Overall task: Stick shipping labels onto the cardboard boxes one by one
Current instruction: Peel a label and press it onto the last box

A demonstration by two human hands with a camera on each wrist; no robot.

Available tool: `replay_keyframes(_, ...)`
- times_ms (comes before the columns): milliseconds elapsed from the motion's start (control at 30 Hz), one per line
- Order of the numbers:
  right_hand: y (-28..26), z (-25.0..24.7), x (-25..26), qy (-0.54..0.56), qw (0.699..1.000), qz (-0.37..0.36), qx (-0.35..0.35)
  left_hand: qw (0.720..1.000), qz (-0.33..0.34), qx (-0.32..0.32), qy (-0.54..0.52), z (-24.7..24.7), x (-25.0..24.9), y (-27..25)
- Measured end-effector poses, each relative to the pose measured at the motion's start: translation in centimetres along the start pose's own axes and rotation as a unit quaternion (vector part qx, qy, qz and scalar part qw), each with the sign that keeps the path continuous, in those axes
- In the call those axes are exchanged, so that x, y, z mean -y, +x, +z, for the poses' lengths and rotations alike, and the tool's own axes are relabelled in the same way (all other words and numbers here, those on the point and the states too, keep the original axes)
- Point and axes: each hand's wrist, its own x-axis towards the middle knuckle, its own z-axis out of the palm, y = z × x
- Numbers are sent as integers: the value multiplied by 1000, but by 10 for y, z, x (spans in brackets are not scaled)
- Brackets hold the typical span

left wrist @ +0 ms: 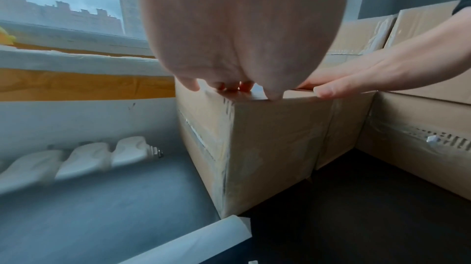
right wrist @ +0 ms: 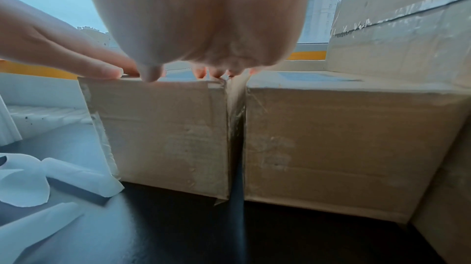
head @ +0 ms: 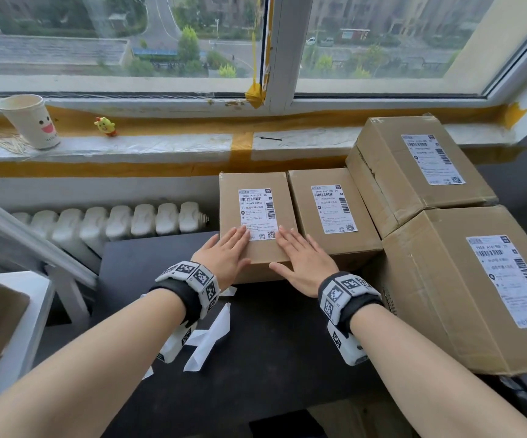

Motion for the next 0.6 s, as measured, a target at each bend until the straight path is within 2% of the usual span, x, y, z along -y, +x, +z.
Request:
replay_keyframes(133, 1, -3, 5, 20, 1000, 12, -5, 1000, 4, 2, -26, -6, -2, 0)
replay_keyframes(333, 15, -15, 14, 17, 999, 7, 30, 997, 51, -36, 42, -17, 5, 2)
replay_keyframes(600, 77, -53, 13, -11, 994, -27, 107, 999, -23, 25, 7, -44, 20, 51)
